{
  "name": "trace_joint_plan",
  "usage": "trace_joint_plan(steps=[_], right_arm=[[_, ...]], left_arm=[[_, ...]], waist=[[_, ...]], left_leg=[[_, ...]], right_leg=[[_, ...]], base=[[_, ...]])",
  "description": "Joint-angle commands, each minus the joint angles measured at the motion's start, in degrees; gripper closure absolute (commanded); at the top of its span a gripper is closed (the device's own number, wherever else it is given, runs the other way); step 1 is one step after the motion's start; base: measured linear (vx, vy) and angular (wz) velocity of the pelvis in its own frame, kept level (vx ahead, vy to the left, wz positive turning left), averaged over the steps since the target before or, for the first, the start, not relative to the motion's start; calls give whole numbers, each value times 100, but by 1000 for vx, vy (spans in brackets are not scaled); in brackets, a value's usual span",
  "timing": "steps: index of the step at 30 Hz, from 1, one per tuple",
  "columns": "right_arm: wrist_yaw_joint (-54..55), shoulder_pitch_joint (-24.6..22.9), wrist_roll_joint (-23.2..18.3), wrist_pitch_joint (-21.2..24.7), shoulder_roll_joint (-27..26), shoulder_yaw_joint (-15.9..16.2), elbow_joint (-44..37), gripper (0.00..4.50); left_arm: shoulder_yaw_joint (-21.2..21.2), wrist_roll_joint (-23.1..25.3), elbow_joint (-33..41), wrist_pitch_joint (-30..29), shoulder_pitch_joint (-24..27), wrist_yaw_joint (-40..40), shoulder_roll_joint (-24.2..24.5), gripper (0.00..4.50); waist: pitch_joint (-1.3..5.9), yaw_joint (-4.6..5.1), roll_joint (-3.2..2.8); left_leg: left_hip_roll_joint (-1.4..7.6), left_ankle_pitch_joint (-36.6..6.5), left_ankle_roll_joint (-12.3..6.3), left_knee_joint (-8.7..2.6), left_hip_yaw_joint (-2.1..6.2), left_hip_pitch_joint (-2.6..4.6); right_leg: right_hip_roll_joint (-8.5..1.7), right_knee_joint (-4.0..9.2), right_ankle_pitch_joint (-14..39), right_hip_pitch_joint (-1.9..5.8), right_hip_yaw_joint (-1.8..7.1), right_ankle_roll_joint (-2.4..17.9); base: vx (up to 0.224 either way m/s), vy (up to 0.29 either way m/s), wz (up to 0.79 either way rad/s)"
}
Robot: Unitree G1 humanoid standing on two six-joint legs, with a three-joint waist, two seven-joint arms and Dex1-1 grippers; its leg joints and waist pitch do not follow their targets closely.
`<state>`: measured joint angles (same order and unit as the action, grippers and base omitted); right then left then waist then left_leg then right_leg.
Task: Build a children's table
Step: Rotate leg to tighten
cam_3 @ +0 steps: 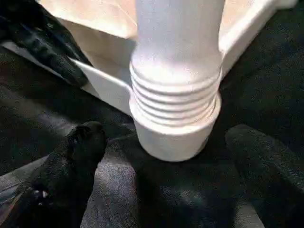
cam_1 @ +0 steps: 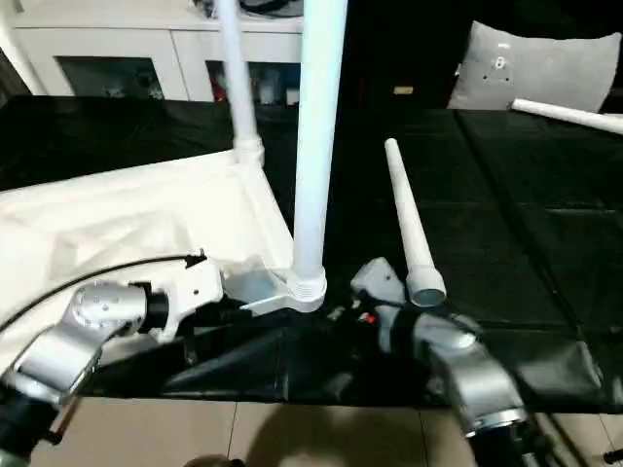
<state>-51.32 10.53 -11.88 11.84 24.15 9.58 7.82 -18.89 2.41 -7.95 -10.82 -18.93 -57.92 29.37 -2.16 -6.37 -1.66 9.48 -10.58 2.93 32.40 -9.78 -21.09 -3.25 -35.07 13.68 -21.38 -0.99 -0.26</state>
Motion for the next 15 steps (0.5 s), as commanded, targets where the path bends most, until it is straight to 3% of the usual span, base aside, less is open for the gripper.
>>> trace_joint_plan(steps=[1,3,4,7,12,15], right_arm=[[-204,125,-96,-78,143,-50,-86,6],[-413,252,-173,-70,293,-93,-99,6],[-530,311,-217,-58,353,-95,-115,6],[-789,425,-263,-8,456,-28,-157,6],[-894,765,31,-279,431,171,175,6],[-1158,872,-10,-275,434,334,281,6]], left_arm=[[-257,170,-195,186,-23,-221,114,450],[-351,173,-270,344,-96,-436,170,450],[-399,165,-305,408,-135,-542,186,450],[-505,167,-432,621,-240,-743,226,450],[-658,165,-541,914,-391,-1135,298,450],[-706,145,-543,996,-435,-1261,304,450]], waist=[[274,9,20],[279,8,16],[283,6,56],[292,-37,42],[290,-53,60],[298,-90,59]], left_leg=[[340,-914,-245,-322,122,65],[340,-854,-272,-310,118,63],[342,-758,-343,-296,108,59],[344,-639,-451,-265,97,60],[356,-711,-376,-272,95,72],[363,-712,-373,-266,92,72]], right_leg=[[-430,375,-165,198,205,1128],[-427,362,-252,199,202,1178],[-432,348,-374,207,202,1237],[-433,321,-498,199,194,1308],[-445,311,-305,186,184,1367],[-453,302,-270,192,186,1383]], base=[[0,0,0],[0,0,0],[0,0,0],[0,0,0],[0,0,0],[0,0,0]])
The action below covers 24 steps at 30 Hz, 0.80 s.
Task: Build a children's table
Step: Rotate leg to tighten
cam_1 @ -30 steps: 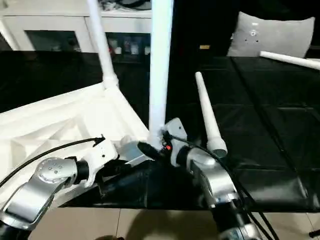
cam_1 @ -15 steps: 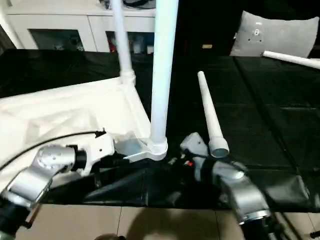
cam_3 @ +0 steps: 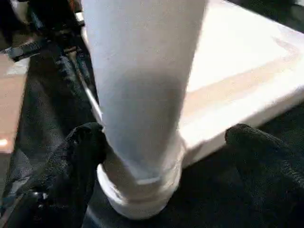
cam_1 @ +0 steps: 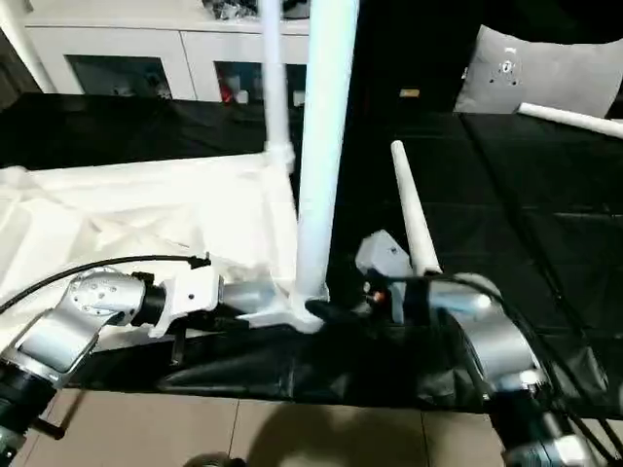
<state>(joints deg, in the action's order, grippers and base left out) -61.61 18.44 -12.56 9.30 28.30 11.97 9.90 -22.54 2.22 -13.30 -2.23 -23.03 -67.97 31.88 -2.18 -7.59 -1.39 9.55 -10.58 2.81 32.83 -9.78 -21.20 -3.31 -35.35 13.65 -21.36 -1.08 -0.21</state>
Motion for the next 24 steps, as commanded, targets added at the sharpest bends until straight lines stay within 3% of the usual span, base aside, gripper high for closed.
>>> trace_joint_plan(steps=[1,4,15,18,19,24], right_arm=[[-165,104,44,-8,5,120,104,6],[-231,238,145,-98,-91,215,395,32],[-447,435,104,-113,-232,314,802,124],[-490,385,85,-35,-287,303,760,132],[-502,346,41,42,-302,302,719,161],[-262,161,-98,399,-466,251,580,175]], left_arm=[[-346,165,-17,151,-37,-271,52,450],[-359,170,-91,213,-81,-301,28,450],[-340,127,-73,247,-34,-366,46,450],[-266,-71,45,49,36,-402,12,450],[-240,-129,103,-38,64,-400,-5,450],[-108,-322,410,-470,262,-228,-101,450]], waist=[[308,17,32],[319,-18,47],[308,-33,73],[315,-40,65],[322,-37,66],[320,-37,58]], left_leg=[[357,-659,-376,-299,91,84],[349,-539,-405,-277,87,72],[358,-731,-314,-267,90,49],[358,-706,-305,-263,90,47],[356,-646,-317,-257,90,45],[350,-618,-365,-251,90,41]], right_leg=[[-445,318,-365,187,194,1388],[-440,287,-532,181,184,1435],[-454,283,-146,151,193,1374],[-453,268,-199,152,192,1381],[-445,255,-322,154,189,1396],[-443,259,-414,153,186,1416]], base=[[0,0,0],[0,0,0],[0,0,0],[0,0,0],[0,0,0],[0,0,0]])
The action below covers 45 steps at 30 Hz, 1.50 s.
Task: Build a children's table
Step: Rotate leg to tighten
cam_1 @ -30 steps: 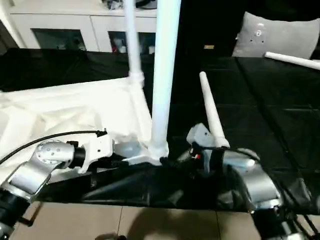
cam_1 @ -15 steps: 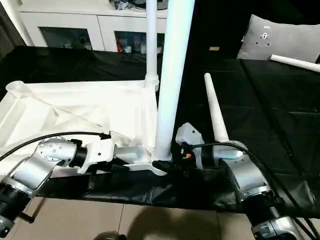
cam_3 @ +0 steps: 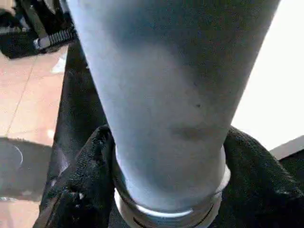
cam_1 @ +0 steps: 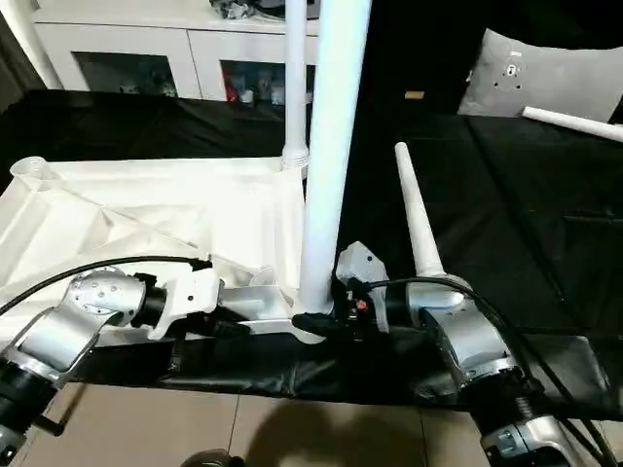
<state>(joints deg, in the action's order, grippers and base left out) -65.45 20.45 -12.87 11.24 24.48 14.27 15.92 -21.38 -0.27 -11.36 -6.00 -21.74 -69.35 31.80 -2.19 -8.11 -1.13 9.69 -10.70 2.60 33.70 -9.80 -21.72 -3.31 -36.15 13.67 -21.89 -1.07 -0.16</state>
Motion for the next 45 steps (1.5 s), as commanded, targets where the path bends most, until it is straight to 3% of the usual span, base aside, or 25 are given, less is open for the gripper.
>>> trace_joint_plan(steps=[1,3,5,6,8,11,12,15,16,19,21,23,25,28,29,32,37,39,45], right_arm=[[463,-117,35,335,-217,34,-38,175],[1172,-188,324,493,-513,45,20,175],[1847,-151,352,707,-954,-92,148,176],[2009,-130,339,758,-1066,-139,186,176],[2760,41,322,993,-1512,-371,447,176],[3482,268,429,1030,-1898,-513,825,176],[3713,339,507,977,-2009,-542,944,176],[4050,439,691,836,-2150,-596,1101,176],[4064,442,705,810,-2165,-610,1106,120],[4032,382,596,803,-2188,-759,1017,104],[3970,341,564,729,-2145,-791,960,85],[3842,276,531,614,-2047,-803,883,64],[3657,185,546,465,-1903,-776,779,58],[3450,81,507,443,-1752,-778,600,19],[3199,-32,419,449,-1586,-814,369,15],[2647,-261,297,431,-1162,-814,-115,4],[1827,-495,153,354,-474,-793,-601,4],[1608,-509,143,321,-274,-813,-676,4],[886,-453,23,369,285,-710,-891,4]], left_arm=[[-148,-156,409,-345,276,137,-223,450],[-45,-193,672,-729,477,582,-443,450],[8,-139,818,-982,593,1040,-715,450],[17,-127,849,-1056,613,1141,-784,450],[4,-98,963,-1212,655,1462,-1067,450],[-25,-25,1136,-1455,646,1881,-1525,450],[-40,71,1211,-1563,637,2065,-1683,450],[-99,172,1292,-1685,613,2311,-1879,450],[-111,177,1300,-1702,607,2343,-1894,450],[-115,323,1264,-1677,564,2470,-1821,450],[-106,390,1194,-1623,540,2475,-1749,450],[-44,493,1074,-1559,529,2484,-1675,450],[30,541,978,-1525,527,2496,-1623,450],[105,476,903,-1487,511,2471,-1584,450],[159,442,800,-1420,484,2440,-1528,450],[216,427,552,-1235,407,2317,-1374,450],[178,467,188,-892,215,1915,-1070,450],[122,477,62,-733,136,1714,-949,450],[-206,394,-133,-247,-2,725,-451,450]], waist=[[321,26,2],[298,87,8],[243,180,3],[213,232,9],[160,329,0],[131,384,16],[152,377,20],[175,389,21],[192,388,17],[219,370,10],[281,306,10],[330,254,8],[319,230,-3],[295,199,-17],[284,187,-64],[273,175,-34],[255,169,-39],[260,173,-33],[301,150,-48]], left_leg=[[339,-600,-315,-344,99,89],[348,-638,-231,-374,107,84],[319,-1150,-65,-445,115,94],[314,-1528,92,-485,136,113],[317,-2163,294,-527,170,175],[307,-2422,382,-546,200,201],[301,-2432,380,-546,226,209],[315,-2295,354,-553,203,202],[309,-2191,332,-544,190,195],[304,-1784,192,-524,152,164],[305,-1370,84,-465,117,170],[277,-627,-99,-395,107,92],[272,-503,-205,-378,99,70],[294,-782,-156,-408,103,96],[292,-927,-109,-419,110,104],[303,-1147,-59,-444,116,108],[303,-1289,-73,-450,121,100],[300,-1228,-87,-440,118,96],[310,-858,-243,-388,113,102]], right_leg=[[-448,329,-411,205,185,1423],[-432,339,-417,196,179,1431],[-444,431,415,188,188,1366],[-458,488,1161,191,190,1242],[-476,590,2304,119,221,995],[-509,660,2927,85,240,787],[-524,683,3093,97,238,673],[-483,657,2541,73,257,709],[-465,635,2229,82,258,760],[-442,586,1402,118,271,906],[-434,537,723,141,267,995],[-411,424,-400,211,241,1079],[-407,406,-704,207,221,1108],[-408,454,-237,205,208,1099],[-404,472,-8,190,213,1078],[-402,500,243,205,219,983],[-431,552,813,200,230,892],[-424,551,776,190,229,926],[-415,459,-106,214,207,1178]], base=[[0,0,0],[0,0,0],[0,0,0],[0,0,0],[0,0,0],[0,0,0],[0,0,0],[0,0,0],[0,0,0],[0,0,0],[0,0,0],[0,0,0],[0,0,0],[0,0,0],[0,0,0],[0,0,0],[0,0,0],[0,0,0],[0,0,0]])
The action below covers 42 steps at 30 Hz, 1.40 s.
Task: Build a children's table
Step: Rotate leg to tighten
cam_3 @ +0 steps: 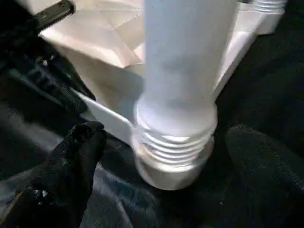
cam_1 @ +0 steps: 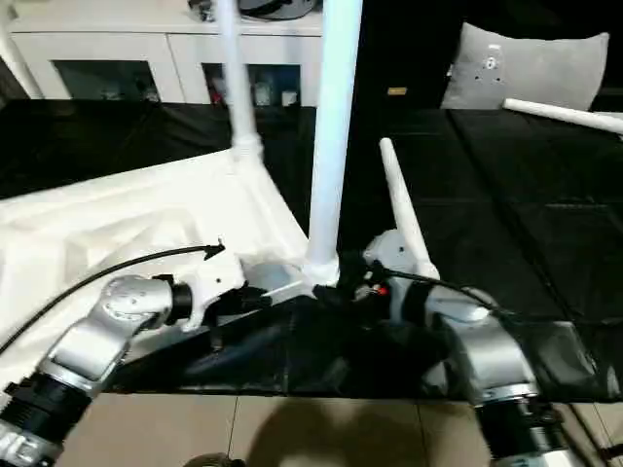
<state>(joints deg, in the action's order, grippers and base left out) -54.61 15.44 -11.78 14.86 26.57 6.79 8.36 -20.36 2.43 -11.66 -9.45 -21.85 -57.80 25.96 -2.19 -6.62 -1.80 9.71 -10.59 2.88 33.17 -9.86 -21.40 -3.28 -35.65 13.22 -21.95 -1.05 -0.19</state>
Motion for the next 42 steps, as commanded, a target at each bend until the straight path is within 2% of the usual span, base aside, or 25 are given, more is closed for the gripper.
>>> trace_joint_plan(steps=[1,5,9,10,13,15,17,18,19,23,24,25,28,31,42], right_arm=[[-336,87,-78,-30,155,97,-146,4],[-652,157,-97,-35,272,201,-105,4],[-987,185,-68,-266,365,347,-71,4],[-1053,195,-70,-301,379,377,-49,4],[-1249,216,-133,-243,393,443,-11,41],[-1298,264,-175,-121,337,467,46,44],[-1346,327,-233,-33,277,481,126,74],[-1368,344,-255,-6,266,485,151,82],[-1390,355,-265,1,258,485,173,85],[-1430,389,-377,134,212,437,231,128],[-1449,397,-373,154,226,453,243,135],[-1470,408,-364,172,236,482,281,142],[-1469,387,-342,168,221,521,304,173],[-1468,381,-328,168,208,539,318,190],[-1378,264,-258,110,128,662,253,196]], left_arm=[[-370,63,-78,178,0,-689,216,450],[-487,15,-59,356,-35,-1056,330,450],[-601,63,-120,471,-114,-1243,385,450],[-618,49,-162,513,-142,-1273,388,450],[-632,30,-230,583,-187,-1342,384,450],[-621,36,-256,609,-200,-1383,363,450],[-614,32,-276,630,-213,-1441,348,450],[-619,26,-275,624,-220,-1451,345,450],[-625,19,-280,625,-227,-1458,343,450],[-644,12,-287,622,-239,-1482,353,450],[-645,9,-279,607,-240,-1492,354,450],[-649,10,-269,582,-240,-1511,354,450],[-648,9,-246,559,-225,-1516,357,450],[-644,13,-249,551,-222,-1511,351,450],[-608,5,-346,599,-164,-1482,359,450]], waist=[[304,0,25],[288,-3,16],[283,-20,21],[278,-28,38],[277,-40,41],[278,-41,41],[287,-36,43],[287,-37,73],[291,-54,51],[295,-84,52],[295,-97,84],[298,-116,70],[297,-120,77],[297,-119,102],[294,-110,86]], left_leg=[[309,-788,-304,-327,107,66],[331,-971,-289,-341,102,80],[344,-1062,-256,-344,102,91],[342,-1077,-247,-347,100,86],[341,-1098,-244,-345,101,84],[337,-1098,-249,-342,100,88],[336,-1051,-236,-339,100,84],[335,-1029,-240,-331,94,82],[342,-975,-252,-331,99,83],[343,-938,-276,-324,92,90],[343,-942,-274,-322,86,90],[343,-917,-270,-320,88,90],[343,-911,-259,-323,90,84],[343,-891,-264,-325,89,84],[339,-972,-216,-334,92,88]], right_leg=[[-411,388,-213,220,202,1218],[-437,403,94,213,193,1334],[-444,408,225,207,199,1349],[-450,411,286,205,203,1341],[-451,414,382,205,205,1324],[-446,415,420,201,204,1327],[-452,403,395,202,203,1353],[-449,404,373,204,203,1358],[-454,395,327,203,206,1354],[-446,385,229,192,198,1372],[-449,389,258,199,201,1361],[-453,384,278,196,204,1350],[-457,384,321,197,201,1333],[-453,382,342,195,200,1301],[-450,395,405,193,199,1290]], base=[[0,0,0],[0,0,0],[0,0,0],[0,0,0],[0,0,0],[0,0,0],[0,0,0],[0,0,0],[0,0,0],[0,0,0],[0,0,0],[0,0,0],[0,0,0],[0,0,0],[0,0,0]])
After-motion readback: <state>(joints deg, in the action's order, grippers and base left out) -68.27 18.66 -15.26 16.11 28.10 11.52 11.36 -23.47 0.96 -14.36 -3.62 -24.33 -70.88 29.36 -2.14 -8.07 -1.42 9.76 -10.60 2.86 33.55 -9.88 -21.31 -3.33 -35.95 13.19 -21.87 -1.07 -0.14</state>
